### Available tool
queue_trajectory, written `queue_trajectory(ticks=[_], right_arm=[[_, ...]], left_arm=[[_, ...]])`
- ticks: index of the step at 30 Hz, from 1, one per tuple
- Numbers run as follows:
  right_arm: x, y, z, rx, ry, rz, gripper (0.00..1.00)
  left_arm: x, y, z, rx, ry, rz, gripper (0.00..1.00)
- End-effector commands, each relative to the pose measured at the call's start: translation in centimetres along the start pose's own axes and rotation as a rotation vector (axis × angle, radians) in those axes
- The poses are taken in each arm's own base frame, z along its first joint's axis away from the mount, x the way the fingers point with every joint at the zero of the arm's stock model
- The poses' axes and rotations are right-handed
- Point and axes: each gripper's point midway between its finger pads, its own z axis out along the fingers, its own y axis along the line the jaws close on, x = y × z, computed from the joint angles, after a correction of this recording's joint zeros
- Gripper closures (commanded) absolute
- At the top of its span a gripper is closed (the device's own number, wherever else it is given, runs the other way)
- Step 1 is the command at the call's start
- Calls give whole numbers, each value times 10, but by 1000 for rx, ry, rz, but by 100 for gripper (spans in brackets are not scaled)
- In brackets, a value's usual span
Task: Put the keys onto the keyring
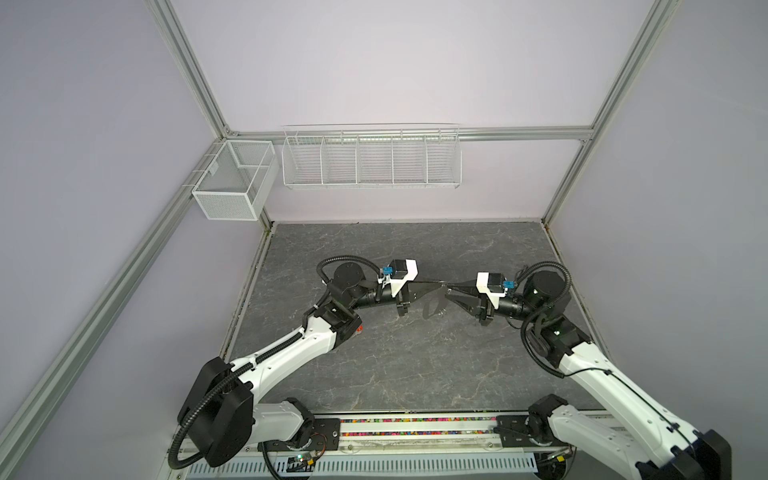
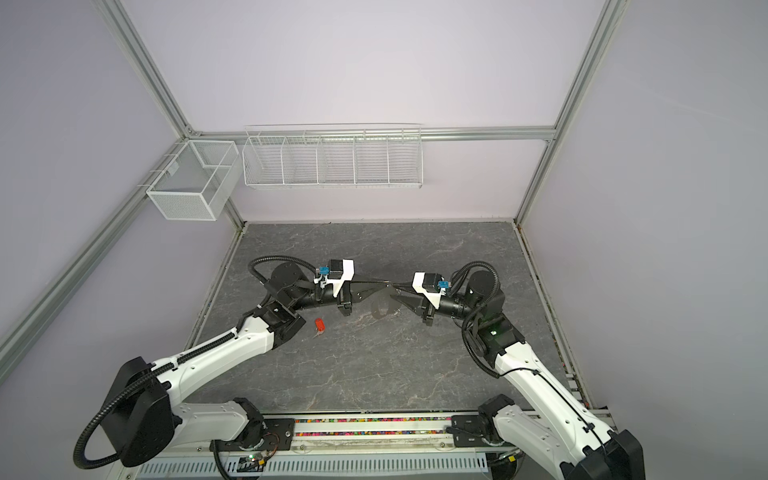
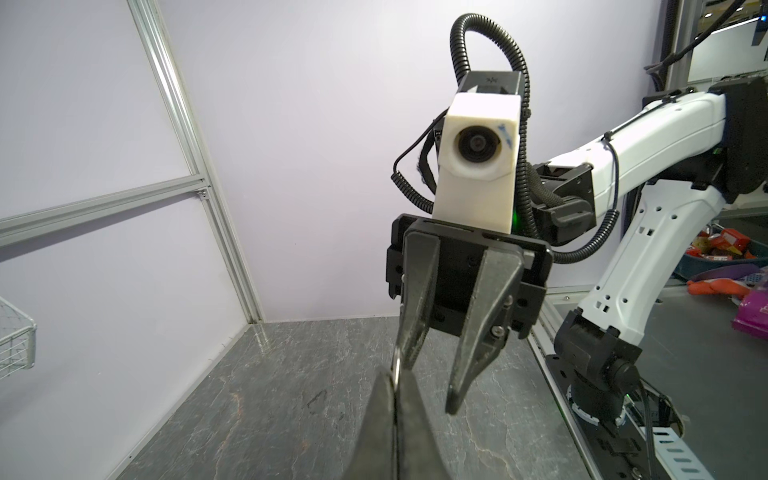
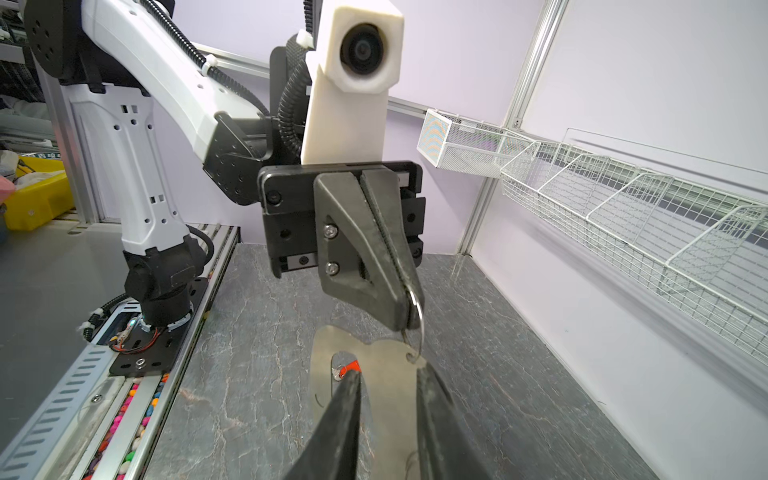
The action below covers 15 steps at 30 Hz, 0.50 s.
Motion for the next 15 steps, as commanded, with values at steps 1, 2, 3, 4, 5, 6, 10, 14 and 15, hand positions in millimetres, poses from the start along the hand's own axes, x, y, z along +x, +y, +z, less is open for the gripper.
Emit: queue_trajectory(ticks=[1,2,3,4,5,6,10,14,15], right_arm=[[-5,3,-1,-18,-31,-4,74],[-6,3,-1,-16,-36,-6,74],[-6,2,-1,-13,-38,-7,75],[-6,1,0,-12,-37,-4,75],[-5,1,0,-12,-35,-3,75],[-4,0,1,-11,-34,-1,75],[11,-3,4,-11,22,44,74],[51,-6,6,11,163,147,72],[61,-6,6,18,192,175,72]], left_arm=[[-6,-4,-1,32,-43,-14,100],[-6,-4,0,34,-49,-18,100],[-4,-4,0,37,-50,-21,100],[-3,-4,0,40,-51,-26,100],[-2,-5,0,42,-52,-31,100],[0,-4,1,44,-51,-36,100],[15,-4,0,38,-28,-48,100],[42,-5,-4,6,20,-67,100],[51,-5,-6,-8,35,-73,100]])
